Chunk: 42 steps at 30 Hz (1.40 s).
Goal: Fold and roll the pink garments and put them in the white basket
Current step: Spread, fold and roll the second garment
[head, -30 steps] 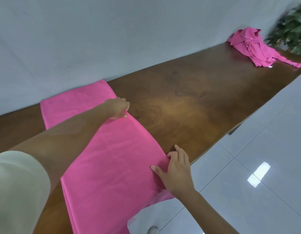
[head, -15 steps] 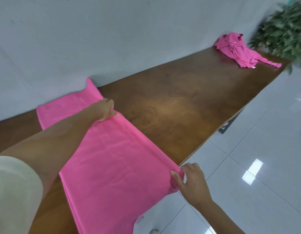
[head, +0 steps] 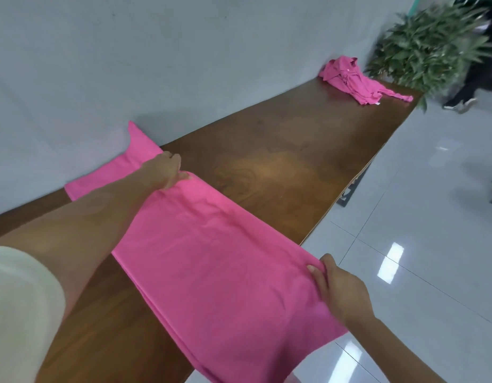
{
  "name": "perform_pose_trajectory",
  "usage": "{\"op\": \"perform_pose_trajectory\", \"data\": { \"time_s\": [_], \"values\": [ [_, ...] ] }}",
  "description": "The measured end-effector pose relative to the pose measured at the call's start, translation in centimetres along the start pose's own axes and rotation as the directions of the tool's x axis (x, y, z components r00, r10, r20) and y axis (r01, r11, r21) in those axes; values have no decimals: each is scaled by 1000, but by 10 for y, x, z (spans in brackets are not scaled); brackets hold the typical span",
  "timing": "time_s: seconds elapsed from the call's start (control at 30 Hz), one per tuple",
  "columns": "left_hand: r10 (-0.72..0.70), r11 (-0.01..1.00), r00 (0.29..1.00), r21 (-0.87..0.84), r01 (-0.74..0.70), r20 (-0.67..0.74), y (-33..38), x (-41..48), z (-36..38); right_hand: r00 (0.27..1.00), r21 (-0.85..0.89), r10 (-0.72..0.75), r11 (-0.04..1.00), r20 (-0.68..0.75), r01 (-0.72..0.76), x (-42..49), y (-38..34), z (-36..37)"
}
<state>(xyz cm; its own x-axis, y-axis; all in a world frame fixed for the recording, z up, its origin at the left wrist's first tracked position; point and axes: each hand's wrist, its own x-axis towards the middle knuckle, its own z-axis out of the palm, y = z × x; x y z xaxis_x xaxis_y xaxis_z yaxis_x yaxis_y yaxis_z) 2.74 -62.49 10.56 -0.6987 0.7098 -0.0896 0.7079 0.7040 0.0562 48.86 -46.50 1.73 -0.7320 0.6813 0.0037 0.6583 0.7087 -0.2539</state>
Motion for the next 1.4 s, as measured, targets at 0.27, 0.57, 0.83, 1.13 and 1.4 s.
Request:
{"op": "perform_pose_trajectory", "data": {
  "time_s": [0.27,0.57,0.83,1.13,1.4],
  "values": [
    [41,998,998,-36,-43,-54,-30,-49,-22,980,-48,-73,997,-185,65,-51,-28,-15],
    [76,994,993,-69,-82,-87,-83,-112,-12,851,-196,-343,938,-397,287,-125,-75,-2],
    [33,999,999,19,-33,23,-125,-154,23,808,-139,-549,836,-215,531,-180,-109,50],
    [29,997,999,64,-32,43,-101,-172,46,858,-40,-507,862,-87,505,-192,-108,65],
    [133,985,988,-121,-123,78,-24,-184,78,908,35,-409,910,-92,413,-178,-98,39]
  ]
}}
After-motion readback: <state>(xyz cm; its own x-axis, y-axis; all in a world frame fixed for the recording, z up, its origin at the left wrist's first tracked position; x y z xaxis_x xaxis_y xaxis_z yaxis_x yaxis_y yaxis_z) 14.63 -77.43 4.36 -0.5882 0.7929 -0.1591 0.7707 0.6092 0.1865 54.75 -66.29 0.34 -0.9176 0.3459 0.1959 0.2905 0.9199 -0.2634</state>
